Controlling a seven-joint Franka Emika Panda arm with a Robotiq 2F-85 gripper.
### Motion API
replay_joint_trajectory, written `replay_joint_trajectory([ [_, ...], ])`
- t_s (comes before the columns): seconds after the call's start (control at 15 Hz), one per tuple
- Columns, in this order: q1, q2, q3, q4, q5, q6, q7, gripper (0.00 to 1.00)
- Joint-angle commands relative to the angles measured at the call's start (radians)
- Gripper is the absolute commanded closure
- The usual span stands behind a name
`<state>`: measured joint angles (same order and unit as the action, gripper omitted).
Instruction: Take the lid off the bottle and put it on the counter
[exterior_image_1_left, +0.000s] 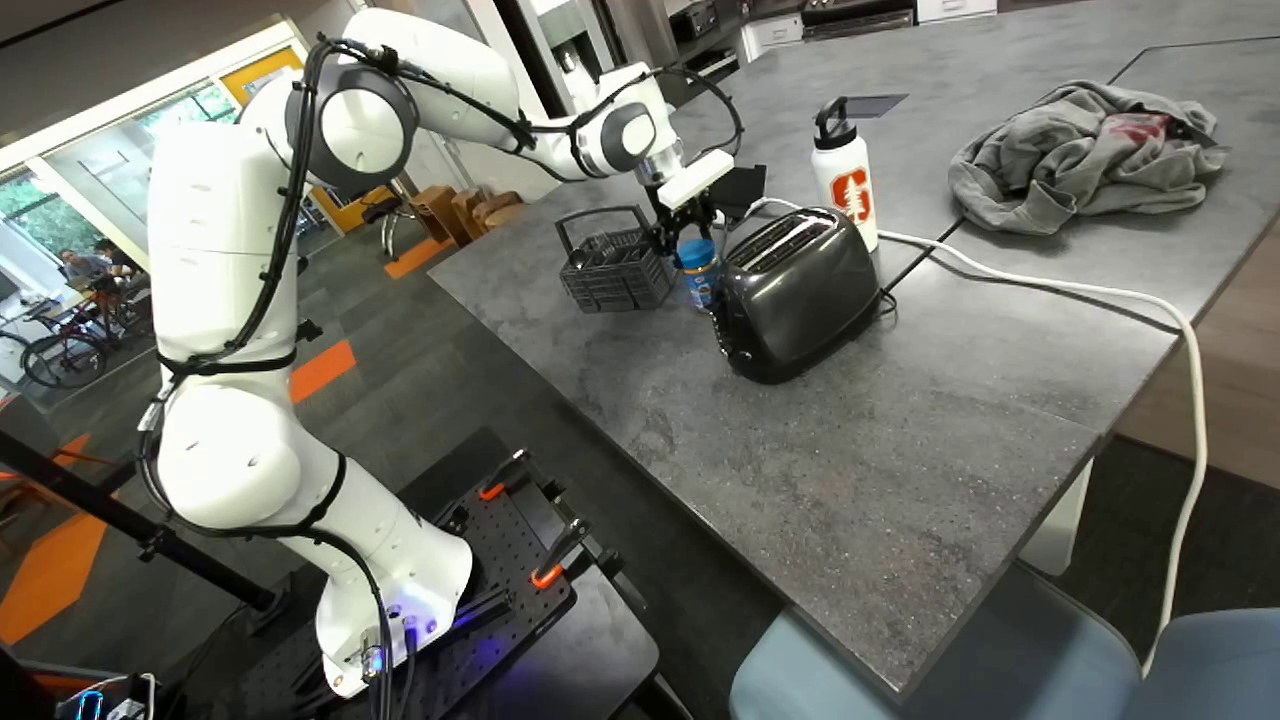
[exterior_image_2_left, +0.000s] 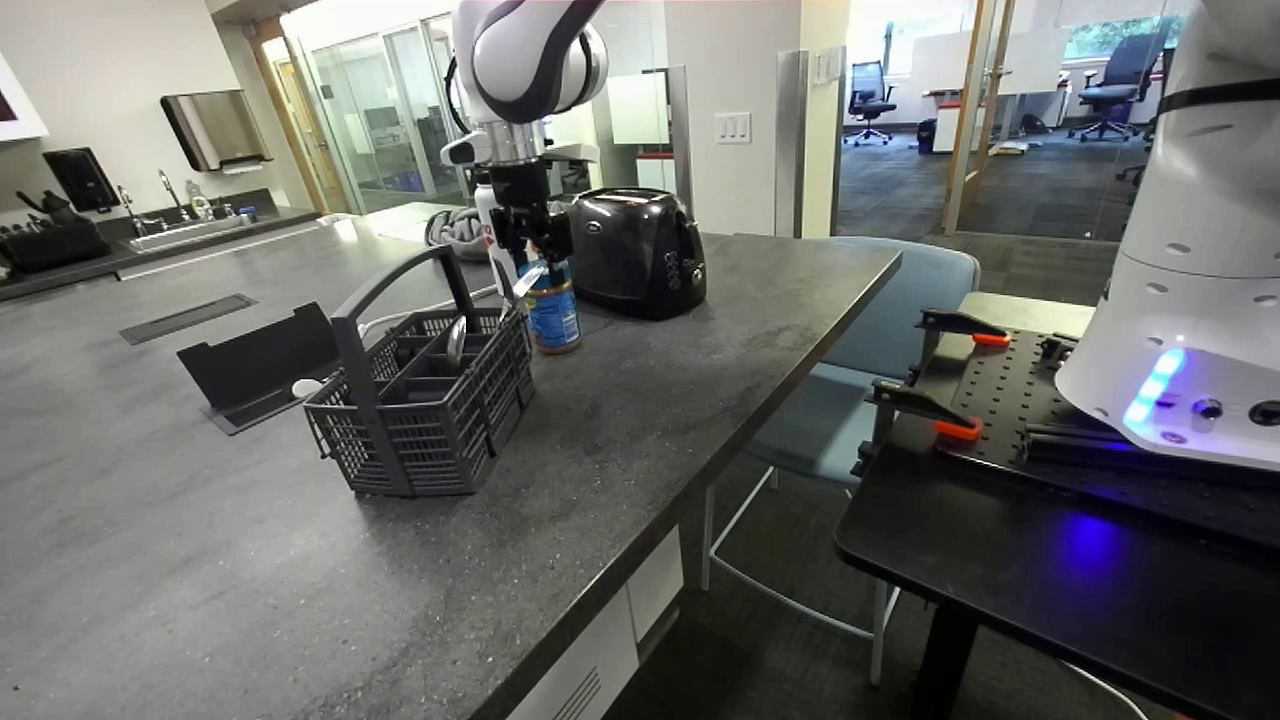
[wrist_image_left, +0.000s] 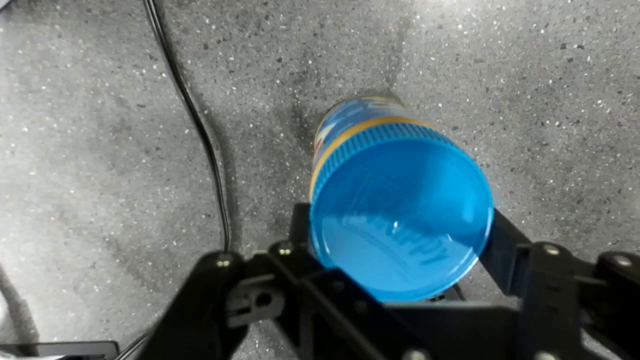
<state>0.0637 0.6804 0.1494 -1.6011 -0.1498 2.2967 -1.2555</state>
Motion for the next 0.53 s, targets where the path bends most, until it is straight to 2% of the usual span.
replay_joint_trajectory([
  [0.0, 0.002, -0.019, 0.003, 0.003, -0.023, -0.029, -0.013, 0.45],
  [0.47, 0.01, -0.059, 0.009, -0.026, -0.025, -0.024, -0.008, 0.45],
])
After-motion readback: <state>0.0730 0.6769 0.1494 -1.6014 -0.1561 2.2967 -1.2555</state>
